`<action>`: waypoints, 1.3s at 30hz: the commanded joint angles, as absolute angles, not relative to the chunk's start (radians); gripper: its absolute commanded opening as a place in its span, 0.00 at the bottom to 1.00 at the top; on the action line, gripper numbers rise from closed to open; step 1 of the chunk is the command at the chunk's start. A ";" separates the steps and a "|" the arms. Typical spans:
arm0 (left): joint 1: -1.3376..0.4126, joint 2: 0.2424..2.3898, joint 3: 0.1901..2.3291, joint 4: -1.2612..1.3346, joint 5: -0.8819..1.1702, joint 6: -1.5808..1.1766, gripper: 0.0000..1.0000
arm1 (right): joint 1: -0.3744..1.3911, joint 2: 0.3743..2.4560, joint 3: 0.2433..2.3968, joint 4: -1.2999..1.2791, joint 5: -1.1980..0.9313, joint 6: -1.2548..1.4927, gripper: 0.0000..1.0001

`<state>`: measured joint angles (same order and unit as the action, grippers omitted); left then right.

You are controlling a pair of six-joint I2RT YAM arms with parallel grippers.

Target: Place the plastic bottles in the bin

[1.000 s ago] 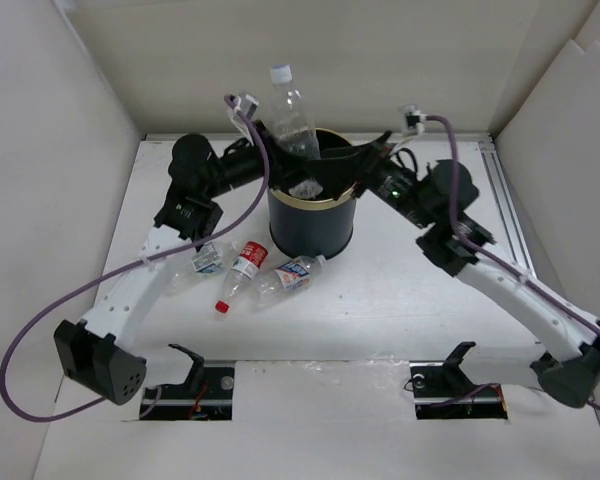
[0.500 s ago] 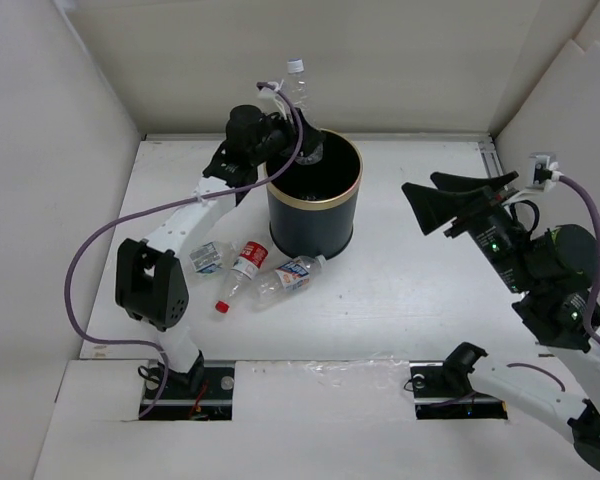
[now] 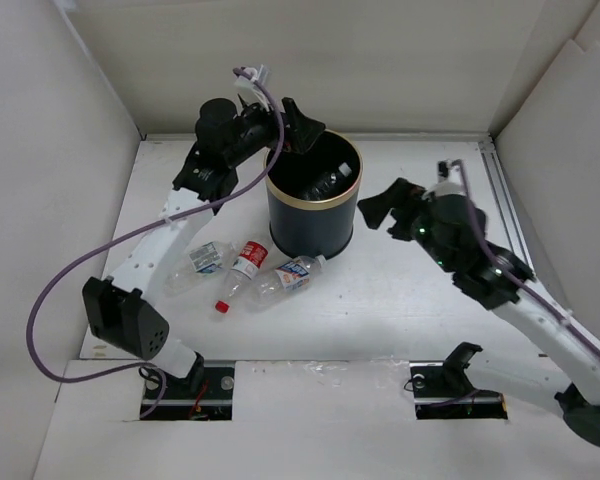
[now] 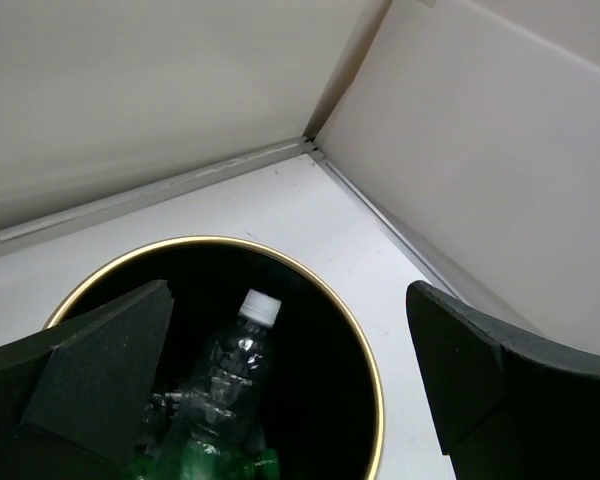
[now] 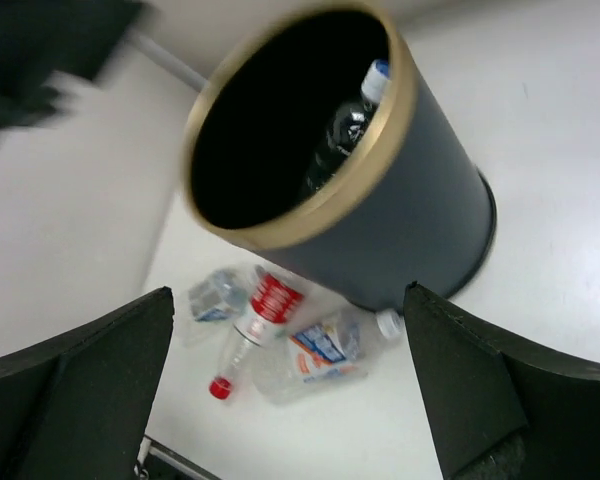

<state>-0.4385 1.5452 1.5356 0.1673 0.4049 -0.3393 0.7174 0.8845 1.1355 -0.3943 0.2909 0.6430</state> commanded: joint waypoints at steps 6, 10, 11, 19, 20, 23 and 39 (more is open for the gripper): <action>-0.439 1.287 1.569 -0.098 0.240 -0.354 0.99 | 0.927 1.136 1.046 -0.471 0.561 1.237 1.00; -0.439 1.166 1.500 -0.230 0.152 -0.354 0.99 | 1.028 1.308 1.146 -0.494 0.612 1.374 1.00; -0.439 1.113 1.450 -0.256 0.138 -0.354 0.99 | 1.028 1.384 1.163 -0.483 0.597 1.385 1.00; -0.439 0.876 1.244 -0.333 0.051 -0.345 0.99 | 1.052 1.612 1.239 -0.423 0.583 1.471 1.00; -0.439 0.858 1.232 -0.348 0.051 -0.345 0.99 | 1.052 1.627 1.249 -0.423 0.583 1.485 1.00; -0.439 0.795 1.207 -0.373 0.038 -0.345 0.99 | 1.052 1.690 1.273 -0.423 0.574 1.511 1.00; -0.439 0.733 1.135 -0.393 0.103 -0.354 0.99 | 1.063 1.913 1.275 -0.482 0.509 1.598 0.98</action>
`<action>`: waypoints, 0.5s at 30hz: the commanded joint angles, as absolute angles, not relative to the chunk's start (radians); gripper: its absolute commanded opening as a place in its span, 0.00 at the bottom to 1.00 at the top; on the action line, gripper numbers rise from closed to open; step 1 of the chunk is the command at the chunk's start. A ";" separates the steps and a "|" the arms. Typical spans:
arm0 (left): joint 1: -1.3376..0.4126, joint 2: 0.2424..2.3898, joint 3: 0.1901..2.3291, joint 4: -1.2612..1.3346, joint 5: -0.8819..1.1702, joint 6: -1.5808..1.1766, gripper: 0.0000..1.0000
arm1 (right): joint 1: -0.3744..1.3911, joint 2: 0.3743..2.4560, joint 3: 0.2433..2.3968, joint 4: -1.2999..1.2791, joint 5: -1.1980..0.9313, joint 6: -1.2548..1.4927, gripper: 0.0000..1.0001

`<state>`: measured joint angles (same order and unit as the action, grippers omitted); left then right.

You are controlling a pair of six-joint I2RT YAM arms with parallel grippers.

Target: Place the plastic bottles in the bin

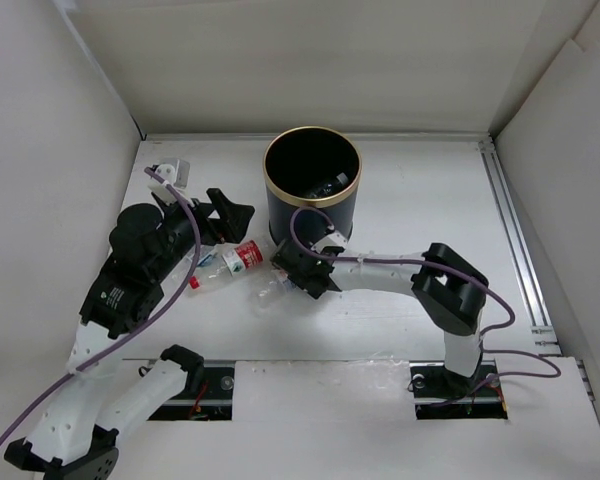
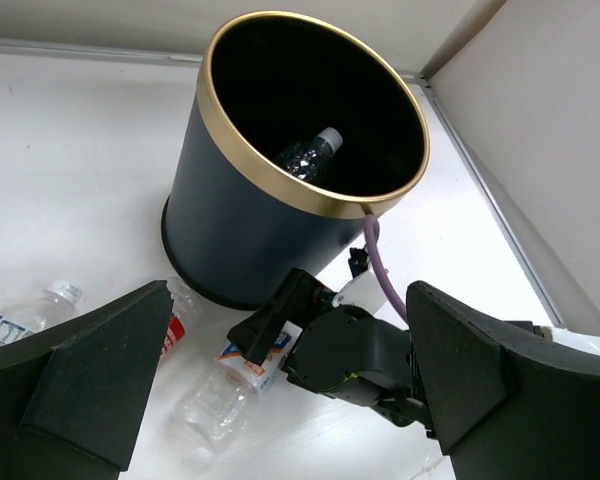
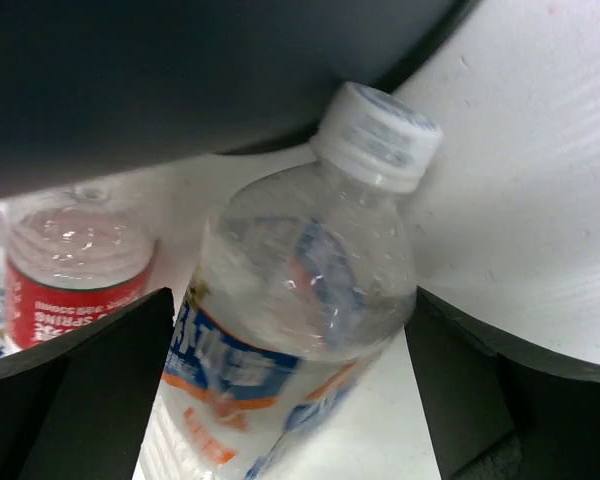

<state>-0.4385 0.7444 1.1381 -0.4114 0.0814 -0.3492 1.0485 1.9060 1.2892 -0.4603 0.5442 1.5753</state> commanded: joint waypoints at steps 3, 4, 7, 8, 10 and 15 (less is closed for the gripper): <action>-0.439 0.713 1.135 -0.393 0.103 -0.354 0.99 | 1.072 1.888 1.214 -0.462 0.500 1.598 0.96; -0.439 0.713 1.135 -0.393 0.103 -0.354 0.99 | 1.072 1.888 1.200 -0.462 0.489 1.598 0.92; -0.439 0.703 1.135 -0.393 0.103 -0.354 0.99 | 1.086 1.844 1.180 -0.494 0.489 1.617 0.77; -0.439 0.703 1.135 -0.393 0.112 -0.354 0.99 | 1.098 1.832 1.180 -0.514 0.512 1.617 0.74; -0.439 0.703 1.135 -0.393 0.121 -0.354 0.99 | 1.143 1.777 1.151 -0.569 0.563 1.658 0.67; -0.439 0.727 1.106 -0.382 0.216 -0.354 0.99 | 1.222 1.652 1.065 -0.653 0.621 1.750 0.27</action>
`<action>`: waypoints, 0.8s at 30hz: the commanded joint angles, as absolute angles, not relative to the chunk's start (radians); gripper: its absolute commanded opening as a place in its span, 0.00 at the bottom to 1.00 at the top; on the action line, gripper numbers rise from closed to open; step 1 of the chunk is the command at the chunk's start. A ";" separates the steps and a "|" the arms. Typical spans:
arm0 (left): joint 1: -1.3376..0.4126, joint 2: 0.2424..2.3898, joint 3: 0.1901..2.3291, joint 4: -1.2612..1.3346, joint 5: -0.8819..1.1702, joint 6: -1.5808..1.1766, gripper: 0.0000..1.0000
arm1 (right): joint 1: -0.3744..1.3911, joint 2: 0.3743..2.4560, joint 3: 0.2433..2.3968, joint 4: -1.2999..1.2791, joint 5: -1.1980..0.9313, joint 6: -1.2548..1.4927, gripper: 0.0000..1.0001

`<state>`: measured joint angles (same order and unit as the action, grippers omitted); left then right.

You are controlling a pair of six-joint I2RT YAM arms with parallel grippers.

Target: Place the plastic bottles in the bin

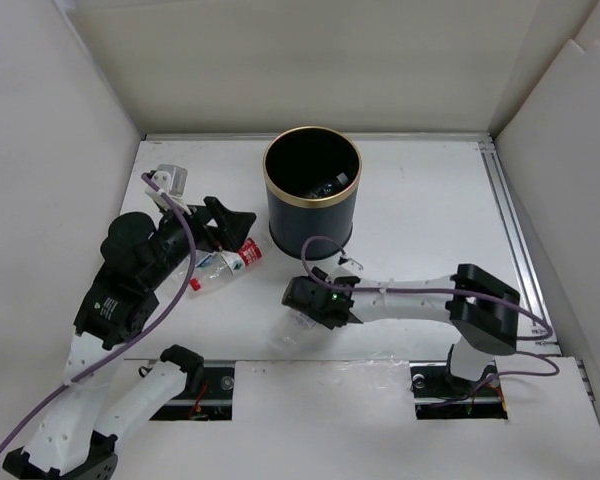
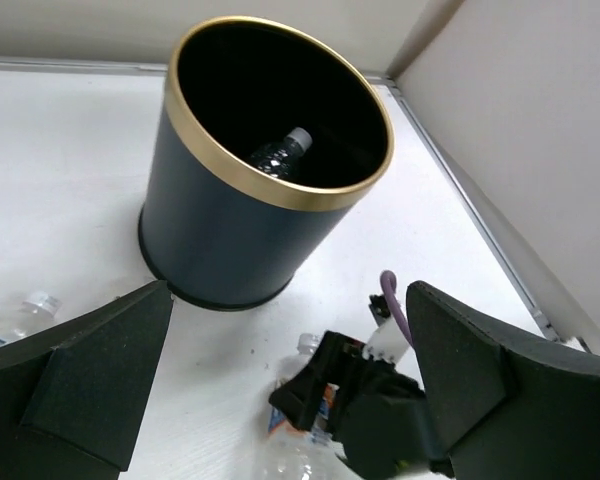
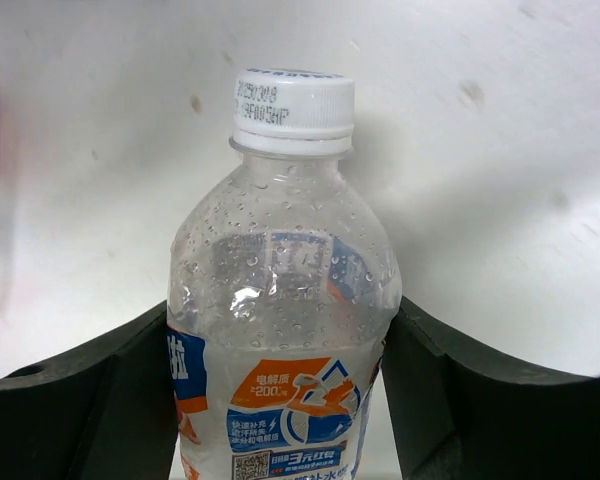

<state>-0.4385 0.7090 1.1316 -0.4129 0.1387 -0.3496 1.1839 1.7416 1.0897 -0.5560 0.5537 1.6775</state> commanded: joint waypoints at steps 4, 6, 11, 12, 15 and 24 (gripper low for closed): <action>-0.439 0.765 1.078 -0.322 0.379 -0.354 0.99 | 1.299 1.548 1.075 -0.855 0.739 1.902 0.12; -0.439 0.781 1.043 -0.255 0.475 -0.354 0.99 | 1.348 1.467 1.089 -1.000 0.787 1.960 0.01; -0.439 0.821 0.976 -0.053 0.810 -0.418 0.99 | 1.348 1.266 1.120 -1.050 1.008 1.807 0.00; -0.439 0.831 0.976 -0.022 0.836 -0.431 0.99 | 1.348 1.229 1.120 -0.960 1.050 1.725 0.00; -0.439 0.856 0.954 0.090 0.932 -0.477 0.99 | 1.348 1.048 1.077 -0.489 1.131 1.140 0.00; -0.439 0.899 0.879 0.454 1.097 -0.661 0.99 | 1.218 0.839 1.040 0.104 0.732 0.457 0.00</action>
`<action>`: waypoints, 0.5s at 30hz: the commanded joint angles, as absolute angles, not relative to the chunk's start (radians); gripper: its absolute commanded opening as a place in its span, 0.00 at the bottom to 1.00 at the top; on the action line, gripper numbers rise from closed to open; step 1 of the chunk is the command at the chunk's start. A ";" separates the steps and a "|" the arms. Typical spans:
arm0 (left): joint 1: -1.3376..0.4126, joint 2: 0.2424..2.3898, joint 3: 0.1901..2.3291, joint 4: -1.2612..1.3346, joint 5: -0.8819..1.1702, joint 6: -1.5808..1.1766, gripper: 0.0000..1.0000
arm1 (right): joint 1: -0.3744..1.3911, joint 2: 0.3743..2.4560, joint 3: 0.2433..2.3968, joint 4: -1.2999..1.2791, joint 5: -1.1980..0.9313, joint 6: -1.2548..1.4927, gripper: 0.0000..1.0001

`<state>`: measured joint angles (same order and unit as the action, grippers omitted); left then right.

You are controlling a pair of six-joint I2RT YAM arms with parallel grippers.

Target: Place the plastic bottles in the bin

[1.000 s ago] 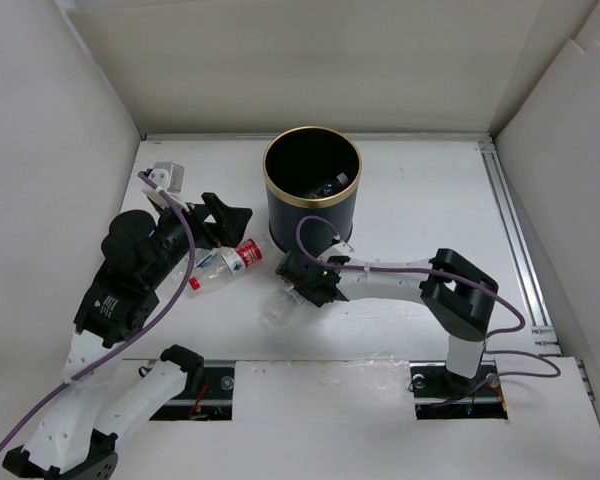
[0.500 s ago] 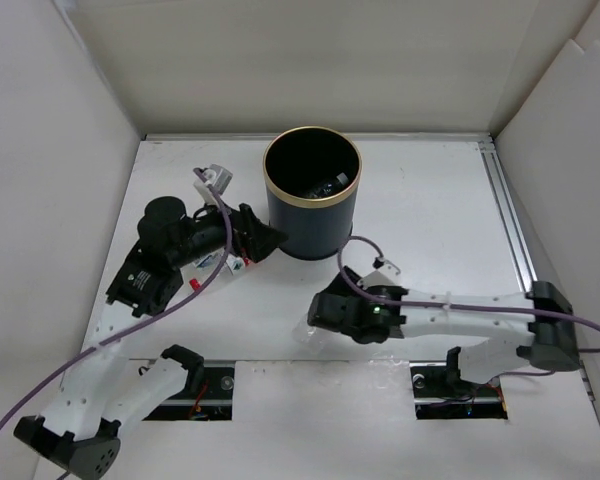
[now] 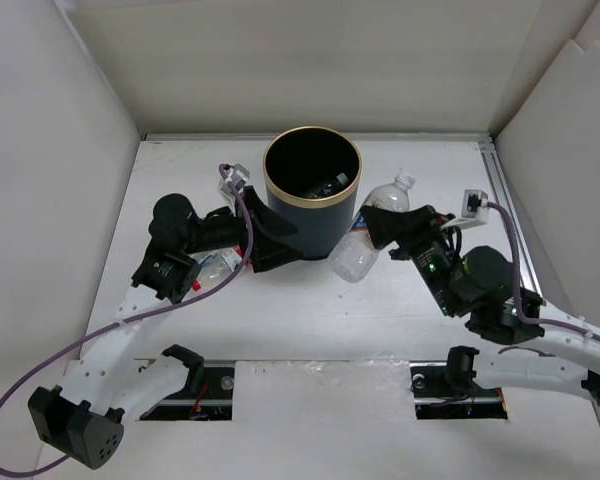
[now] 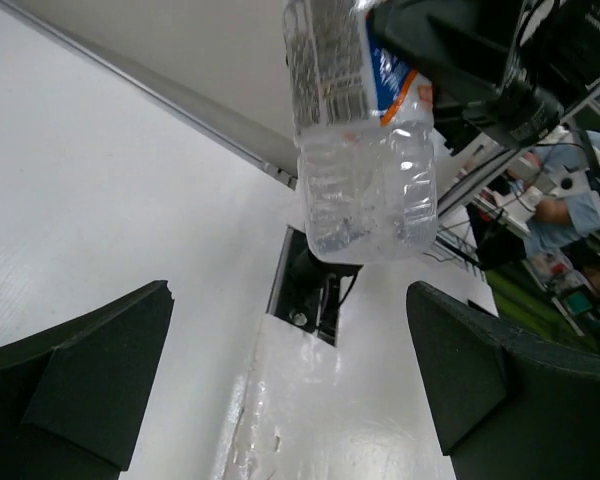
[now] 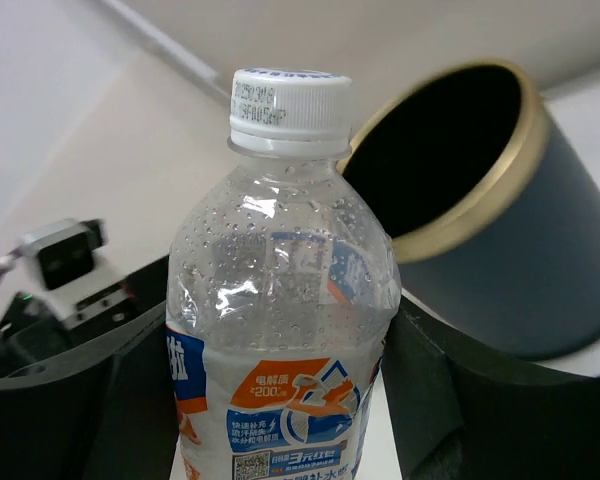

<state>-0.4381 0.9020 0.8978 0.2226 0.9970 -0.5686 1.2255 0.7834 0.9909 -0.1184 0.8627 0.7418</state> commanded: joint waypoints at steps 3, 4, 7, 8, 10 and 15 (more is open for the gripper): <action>-0.439 0.920 0.888 0.468 1.106 -0.670 0.99 | 1.218 0.905 1.072 0.170 0.634 0.394 0.00; -0.439 0.920 0.888 0.478 1.118 -0.679 0.99 | 1.218 0.922 1.087 0.188 0.596 0.385 0.00; -0.439 0.930 0.897 0.500 1.118 -0.706 0.99 | 1.218 0.991 1.115 0.251 0.565 0.351 0.00; -0.439 0.939 0.908 0.500 1.118 -0.706 0.99 | 1.218 1.018 1.115 0.288 0.524 0.342 0.00; -0.439 0.939 0.908 0.500 1.127 -0.706 0.99 | 1.209 1.046 1.126 0.320 0.480 0.342 0.00; -0.439 0.948 0.908 0.500 1.127 -0.715 0.99 | 1.183 1.117 1.157 0.425 0.344 0.340 0.00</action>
<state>-0.4381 0.9470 0.8829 0.4259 1.0931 -0.7017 1.2076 1.1149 1.0832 0.2523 0.4706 0.3687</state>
